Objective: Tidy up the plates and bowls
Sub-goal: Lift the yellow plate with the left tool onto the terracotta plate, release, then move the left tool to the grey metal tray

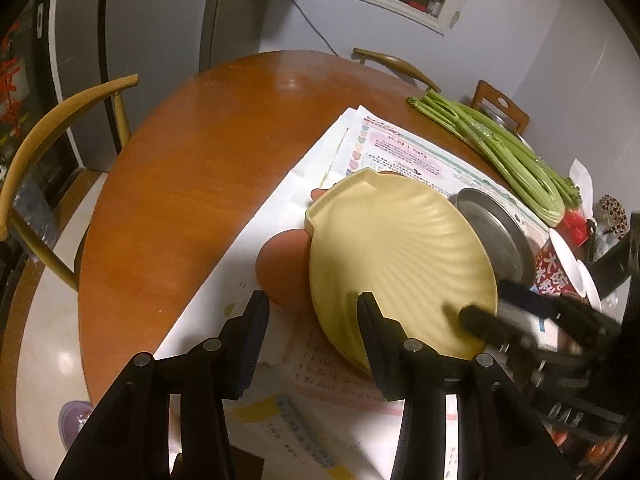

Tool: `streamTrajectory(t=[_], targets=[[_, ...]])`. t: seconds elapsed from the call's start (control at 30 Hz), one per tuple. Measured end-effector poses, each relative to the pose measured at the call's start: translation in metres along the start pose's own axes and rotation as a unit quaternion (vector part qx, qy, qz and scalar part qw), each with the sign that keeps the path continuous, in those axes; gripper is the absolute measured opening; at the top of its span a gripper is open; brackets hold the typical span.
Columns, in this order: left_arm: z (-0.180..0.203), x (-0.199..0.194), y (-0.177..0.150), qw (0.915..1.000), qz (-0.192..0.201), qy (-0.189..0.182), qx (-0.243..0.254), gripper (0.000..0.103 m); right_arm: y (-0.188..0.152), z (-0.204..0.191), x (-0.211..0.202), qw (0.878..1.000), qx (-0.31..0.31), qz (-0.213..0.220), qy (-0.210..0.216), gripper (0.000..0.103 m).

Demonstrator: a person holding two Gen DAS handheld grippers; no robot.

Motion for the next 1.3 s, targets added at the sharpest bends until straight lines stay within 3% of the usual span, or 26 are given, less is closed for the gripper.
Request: streamTrajectory(t=[0.17, 0.6, 0.77, 0.9, 1.3], targets=[[0.008, 0.007, 0.005, 0.9999, -0.005, -0.003, 0.011, 0.047, -0.003, -0.005, 0.013, 1.0, 0.0, -0.003, 0.018, 0.061], [0.005, 0.015, 0.014, 1.0, 0.0, -0.007, 0.005, 0.047, -0.001, -0.005, 0.023, 1.0, 0.008, -0.005, 0.013, 0.062], [-0.011, 0.003, 0.017, 0.9997, 0.015, -0.001, -0.018, 0.047, -0.001, -0.006, 0.014, 1.0, 0.011, 0.004, 0.011, 0.062], [-0.02, -0.015, 0.019, 0.9982, 0.048, 0.031, -0.02, 0.047, 0.003, -0.005, 0.001, 1.0, 0.011, 0.021, -0.005, 0.062], [0.004, -0.056, 0.018, 0.9975, 0.07, 0.001, -0.001, 0.047, 0.006, -0.001, -0.049, 0.997, 0.025, 0.078, -0.006, 0.062]])
Point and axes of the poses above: each gripper's, at about its wrist camera, not at the fingertips, and x roughly the way its jaws point, z to its right, y to its top, the point moved 5 cm from there along x, roughly the way its jaws point, and after that the axes turned 12 degrees about y, right-handed, at the moved point
